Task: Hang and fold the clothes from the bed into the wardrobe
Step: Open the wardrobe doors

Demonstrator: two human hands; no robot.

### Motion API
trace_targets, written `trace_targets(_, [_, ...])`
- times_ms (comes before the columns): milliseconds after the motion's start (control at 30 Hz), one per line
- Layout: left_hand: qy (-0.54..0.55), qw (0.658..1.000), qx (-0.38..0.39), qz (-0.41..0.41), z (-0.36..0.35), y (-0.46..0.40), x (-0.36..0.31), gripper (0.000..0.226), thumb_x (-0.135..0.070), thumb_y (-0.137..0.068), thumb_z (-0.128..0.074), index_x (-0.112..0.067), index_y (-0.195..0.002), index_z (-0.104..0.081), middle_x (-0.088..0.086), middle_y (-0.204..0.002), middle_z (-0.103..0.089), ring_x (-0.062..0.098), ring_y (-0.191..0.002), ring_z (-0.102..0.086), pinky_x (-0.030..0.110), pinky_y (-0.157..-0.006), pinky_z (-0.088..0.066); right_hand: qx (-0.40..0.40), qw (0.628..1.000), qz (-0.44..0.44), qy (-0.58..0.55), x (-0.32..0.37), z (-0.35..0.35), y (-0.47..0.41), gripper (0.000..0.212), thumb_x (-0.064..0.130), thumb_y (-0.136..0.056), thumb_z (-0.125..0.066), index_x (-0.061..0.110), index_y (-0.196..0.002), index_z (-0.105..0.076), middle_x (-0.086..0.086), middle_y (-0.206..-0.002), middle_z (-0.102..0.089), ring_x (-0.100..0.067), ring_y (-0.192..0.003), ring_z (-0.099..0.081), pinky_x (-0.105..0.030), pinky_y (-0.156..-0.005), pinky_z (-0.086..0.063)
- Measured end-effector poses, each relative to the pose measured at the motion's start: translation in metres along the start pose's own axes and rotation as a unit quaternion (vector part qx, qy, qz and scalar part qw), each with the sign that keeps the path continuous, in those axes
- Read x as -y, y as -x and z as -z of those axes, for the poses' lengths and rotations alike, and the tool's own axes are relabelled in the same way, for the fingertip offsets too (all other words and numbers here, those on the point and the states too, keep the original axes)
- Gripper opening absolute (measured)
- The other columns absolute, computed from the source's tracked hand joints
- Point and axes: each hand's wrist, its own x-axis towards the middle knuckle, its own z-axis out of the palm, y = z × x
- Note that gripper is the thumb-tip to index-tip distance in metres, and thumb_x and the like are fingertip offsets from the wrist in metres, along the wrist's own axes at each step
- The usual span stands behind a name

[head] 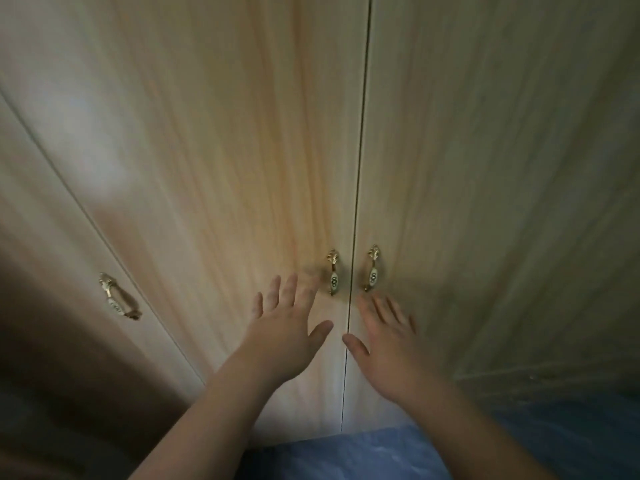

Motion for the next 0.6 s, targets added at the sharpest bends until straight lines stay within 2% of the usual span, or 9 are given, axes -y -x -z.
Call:
trace_targets(67, [-0.006, 1.000, 0.002, -0.007, -0.004, -0.016, -0.013, 0.074, -0.066, -0.097, -0.023, -0.038, -0.154, 0.015, 0.001, -0.166, 0.012, 0.028, -0.152, 0.016, 0.051, -0.122, 0.003, 0.005, 1.000, -0.014, -0.009, -0.017, 0.001, -0.010, 0.081, 0.071, -0.090, -0.014, 0.030, -0.157, 0.006, 0.001, -0.167, -0.007, -0.023, -0.153, -0.007, -0.050, -0.122, -0.012])
trace_targets(167, [-0.009, 1.000, -0.001, -0.003, -0.014, -0.036, -0.024, 0.074, -0.067, -0.096, -0.021, -0.038, -0.154, 0.014, 0.001, -0.166, 0.014, 0.028, -0.151, 0.016, 0.051, -0.122, 0.003, -0.001, 0.999, -0.017, -0.028, -0.036, 0.004, -0.027, 0.082, 0.070, -0.091, -0.017, 0.028, -0.158, 0.006, 0.000, -0.167, -0.010, -0.021, -0.153, -0.009, -0.046, -0.123, -0.013])
trace_targets(233, [-0.013, 1.000, 0.005, 0.008, -0.023, -0.042, -0.027, 0.076, -0.072, -0.093, -0.016, -0.039, -0.154, 0.014, 0.002, -0.166, 0.015, 0.028, -0.152, 0.016, 0.050, -0.122, 0.002, 0.003, 0.998, -0.006, -0.064, -0.044, 0.005, -0.038, 0.078, 0.062, -0.098, -0.031, 0.028, -0.158, 0.006, 0.000, -0.167, -0.011, -0.020, -0.152, -0.013, -0.041, -0.121, -0.016])
trace_targets(300, [-0.013, 1.000, 0.010, 0.024, -0.031, -0.043, -0.027, 0.081, -0.077, -0.084, -0.006, -0.040, -0.153, 0.014, 0.001, -0.166, 0.014, 0.028, -0.152, 0.015, 0.050, -0.121, 0.002, 0.006, 0.985, 0.007, -0.174, -0.047, 0.007, -0.049, 0.077, 0.050, -0.100, -0.044, 0.036, -0.157, 0.005, 0.007, -0.164, -0.018, -0.015, -0.148, -0.024, -0.031, -0.115, -0.025])
trace_targets(367, [-0.004, 0.999, 0.016, 0.041, -0.037, -0.042, -0.027, 0.079, -0.075, -0.087, -0.012, -0.041, -0.154, 0.013, 0.000, -0.166, 0.013, 0.028, -0.152, 0.015, 0.051, -0.122, 0.001, 0.004, 0.952, 0.010, -0.306, -0.048, 0.003, -0.062, 0.076, 0.038, -0.099, -0.053, 0.042, -0.156, -0.003, 0.013, -0.160, -0.027, -0.005, -0.143, -0.030, -0.024, -0.110, -0.026])
trace_targets(433, [0.004, 0.998, 0.017, 0.057, -0.040, -0.039, -0.024, 0.074, -0.069, -0.094, -0.022, -0.041, -0.154, 0.012, 0.000, -0.166, 0.012, 0.028, -0.152, 0.014, 0.051, -0.123, -0.001, -0.009, 0.919, -0.011, -0.393, -0.050, -0.006, -0.076, 0.068, 0.030, -0.096, -0.057, 0.037, -0.154, -0.022, 0.012, -0.155, -0.038, -0.001, -0.139, -0.034, -0.028, -0.116, -0.028])
trace_targets(500, [0.007, 0.997, 0.017, 0.069, -0.038, -0.033, -0.022, 0.073, -0.067, -0.096, -0.023, -0.040, -0.154, 0.012, 0.000, -0.166, 0.011, 0.027, -0.152, 0.014, 0.050, -0.123, -0.001, -0.024, 0.895, -0.041, -0.444, -0.052, -0.015, -0.084, 0.061, 0.035, -0.089, -0.057, 0.033, -0.147, -0.038, 0.008, -0.145, -0.051, -0.006, -0.134, -0.047, -0.038, -0.115, -0.037])
trace_targets(600, [0.002, 0.997, 0.019, 0.079, -0.033, -0.016, -0.020, 0.073, -0.068, -0.096, -0.020, -0.039, -0.155, 0.013, 0.000, -0.166, 0.012, 0.027, -0.151, 0.016, 0.049, -0.123, 0.002, -0.030, 0.891, -0.041, -0.452, -0.051, -0.020, -0.084, 0.053, 0.037, -0.091, -0.058, 0.043, -0.141, -0.042, 0.013, -0.139, -0.057, -0.005, -0.127, -0.055, -0.042, -0.109, -0.044])
